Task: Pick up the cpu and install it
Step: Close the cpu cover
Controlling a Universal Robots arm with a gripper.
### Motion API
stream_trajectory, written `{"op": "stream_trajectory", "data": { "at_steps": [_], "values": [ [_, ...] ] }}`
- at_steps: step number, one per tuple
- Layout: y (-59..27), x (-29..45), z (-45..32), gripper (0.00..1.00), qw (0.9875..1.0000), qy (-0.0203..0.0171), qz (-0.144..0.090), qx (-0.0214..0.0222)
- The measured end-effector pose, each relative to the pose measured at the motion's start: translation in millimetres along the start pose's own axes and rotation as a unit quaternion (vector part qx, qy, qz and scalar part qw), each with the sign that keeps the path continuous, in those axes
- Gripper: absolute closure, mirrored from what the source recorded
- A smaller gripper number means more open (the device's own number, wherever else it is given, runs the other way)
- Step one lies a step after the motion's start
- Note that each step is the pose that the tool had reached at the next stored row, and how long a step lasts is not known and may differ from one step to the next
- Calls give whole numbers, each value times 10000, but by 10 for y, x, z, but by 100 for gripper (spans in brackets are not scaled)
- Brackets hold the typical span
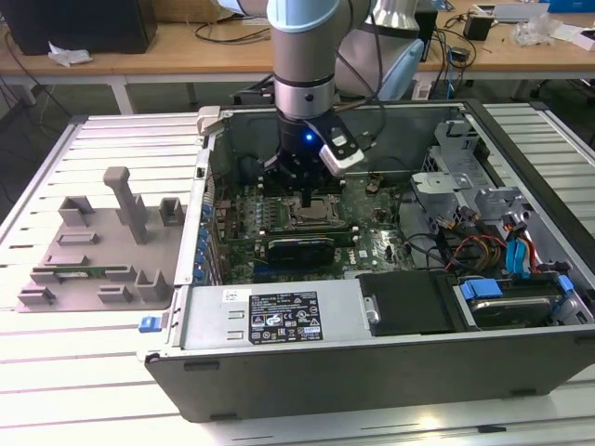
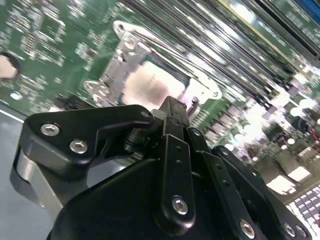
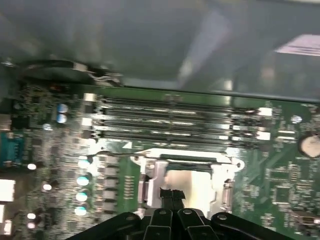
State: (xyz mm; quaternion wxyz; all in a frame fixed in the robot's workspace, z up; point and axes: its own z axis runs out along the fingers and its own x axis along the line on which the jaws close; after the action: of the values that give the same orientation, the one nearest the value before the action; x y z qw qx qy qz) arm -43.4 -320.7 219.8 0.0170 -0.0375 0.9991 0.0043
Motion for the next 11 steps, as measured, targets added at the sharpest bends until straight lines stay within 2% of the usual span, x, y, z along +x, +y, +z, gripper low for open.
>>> {"op": "stream_trajectory", "data": {
  "at_steps": [2, 5, 11],
  "values": [
    [-14, -182, 6, 89, 10000, 1, -1, 8],
    [-14, -196, -15, 89, 10000, 1, 1, 9],
    [-9, -201, -120, 89, 10000, 1, -1, 9]
  ]
}}
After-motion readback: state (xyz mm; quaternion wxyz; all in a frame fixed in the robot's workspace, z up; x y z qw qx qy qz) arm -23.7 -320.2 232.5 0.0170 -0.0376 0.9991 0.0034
